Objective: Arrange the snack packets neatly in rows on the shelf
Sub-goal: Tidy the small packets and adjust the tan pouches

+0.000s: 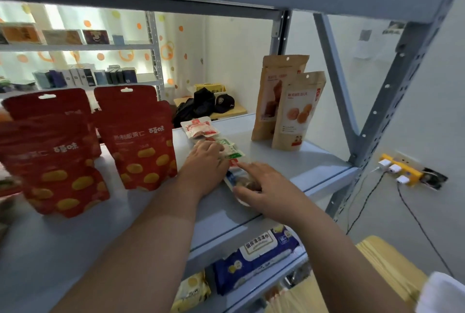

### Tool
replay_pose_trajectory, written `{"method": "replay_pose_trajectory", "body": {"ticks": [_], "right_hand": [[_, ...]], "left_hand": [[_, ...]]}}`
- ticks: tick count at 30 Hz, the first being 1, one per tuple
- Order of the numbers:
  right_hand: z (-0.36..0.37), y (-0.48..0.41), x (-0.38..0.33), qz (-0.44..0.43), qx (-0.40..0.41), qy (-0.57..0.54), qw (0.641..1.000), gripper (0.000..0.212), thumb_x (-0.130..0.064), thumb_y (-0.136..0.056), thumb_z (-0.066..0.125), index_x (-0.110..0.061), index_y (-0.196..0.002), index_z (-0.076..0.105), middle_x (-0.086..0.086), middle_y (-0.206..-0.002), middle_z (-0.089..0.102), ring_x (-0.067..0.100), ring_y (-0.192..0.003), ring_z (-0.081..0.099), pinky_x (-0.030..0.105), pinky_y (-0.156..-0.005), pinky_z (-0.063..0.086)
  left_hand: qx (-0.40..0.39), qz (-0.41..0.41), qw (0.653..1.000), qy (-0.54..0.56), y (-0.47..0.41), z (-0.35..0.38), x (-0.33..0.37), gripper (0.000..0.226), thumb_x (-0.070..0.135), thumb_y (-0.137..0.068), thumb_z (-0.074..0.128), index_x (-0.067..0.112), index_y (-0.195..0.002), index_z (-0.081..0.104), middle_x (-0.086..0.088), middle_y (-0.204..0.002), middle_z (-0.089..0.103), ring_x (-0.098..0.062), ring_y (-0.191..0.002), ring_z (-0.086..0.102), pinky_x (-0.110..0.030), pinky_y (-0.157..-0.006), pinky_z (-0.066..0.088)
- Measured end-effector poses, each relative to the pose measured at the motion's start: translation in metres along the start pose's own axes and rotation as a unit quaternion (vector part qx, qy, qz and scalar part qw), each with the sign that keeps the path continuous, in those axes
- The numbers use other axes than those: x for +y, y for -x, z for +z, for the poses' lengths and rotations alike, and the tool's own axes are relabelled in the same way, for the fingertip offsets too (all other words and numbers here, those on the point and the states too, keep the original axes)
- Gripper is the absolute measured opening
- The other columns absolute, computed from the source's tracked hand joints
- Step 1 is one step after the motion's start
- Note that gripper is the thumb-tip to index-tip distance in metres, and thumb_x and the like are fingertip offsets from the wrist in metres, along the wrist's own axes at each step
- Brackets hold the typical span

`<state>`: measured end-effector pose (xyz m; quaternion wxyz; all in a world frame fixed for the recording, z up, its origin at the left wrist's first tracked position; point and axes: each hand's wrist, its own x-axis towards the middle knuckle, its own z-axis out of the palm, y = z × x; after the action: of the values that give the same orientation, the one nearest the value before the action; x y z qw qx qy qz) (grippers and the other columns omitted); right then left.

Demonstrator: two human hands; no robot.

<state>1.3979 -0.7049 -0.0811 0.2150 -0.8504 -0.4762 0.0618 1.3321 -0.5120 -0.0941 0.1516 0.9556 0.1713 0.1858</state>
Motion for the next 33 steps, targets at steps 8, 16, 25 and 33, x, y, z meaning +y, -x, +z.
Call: {"method": "replay_pose_trajectory", "body": {"ticks": [8, 16, 25, 33], "right_hand": [[-0.029, -0.009, 0.082, 0.109, 0.235, -0.288, 0.922, 0.031, -0.034, -0.095, 0.057, -0.035, -0.125, 0.054, -0.018, -0.118, 0.061, 0.003, -0.112, 0.056, 0.026, -0.092, 0.045], [-0.078, -0.110, 0.175, 0.210, 0.228, -0.341, 0.888, 0.050, -0.007, -0.098, 0.041, -0.021, -0.145, 0.043, -0.002, -0.141, 0.053, 0.019, -0.125, 0.051, 0.030, -0.099, 0.041], [-0.071, -0.131, 0.202, 0.123, 0.155, -0.413, 0.889, 0.032, -0.016, -0.091, 0.047, -0.026, -0.103, 0.074, -0.012, -0.102, 0.074, 0.014, -0.107, 0.064, 0.039, -0.095, 0.050], [-0.067, -0.131, 0.207, 0.134, 0.190, -0.395, 0.889, 0.025, -0.025, -0.094, 0.047, -0.029, -0.094, 0.071, -0.007, -0.099, 0.073, 0.017, -0.104, 0.063, 0.046, -0.097, 0.049]], "left_hand": [[0.112, -0.023, 0.989, 0.093, -0.011, -0.013, 0.022, 0.042, 0.036, -0.089, 0.053, 0.030, -0.130, 0.045, 0.001, -0.136, 0.046, -0.022, -0.120, 0.048, -0.042, -0.093, 0.048], [0.069, -0.123, 0.981, 0.133, -0.112, -0.010, 0.049, 0.056, 0.037, -0.079, 0.067, 0.029, -0.130, 0.045, 0.012, -0.114, 0.057, -0.007, -0.083, 0.058, -0.026, -0.057, 0.042], [0.038, -0.120, 0.974, 0.190, -0.158, 0.033, 0.052, 0.046, 0.024, -0.080, 0.073, 0.024, -0.123, 0.054, 0.010, -0.106, 0.061, -0.009, -0.092, 0.058, -0.016, -0.060, 0.039], [0.016, -0.046, 0.987, 0.150, -0.166, 0.045, 0.070, 0.037, 0.000, -0.082, 0.051, 0.036, -0.077, 0.055, 0.002, -0.086, 0.064, -0.026, -0.084, 0.060, -0.038, -0.076, 0.053]]}}
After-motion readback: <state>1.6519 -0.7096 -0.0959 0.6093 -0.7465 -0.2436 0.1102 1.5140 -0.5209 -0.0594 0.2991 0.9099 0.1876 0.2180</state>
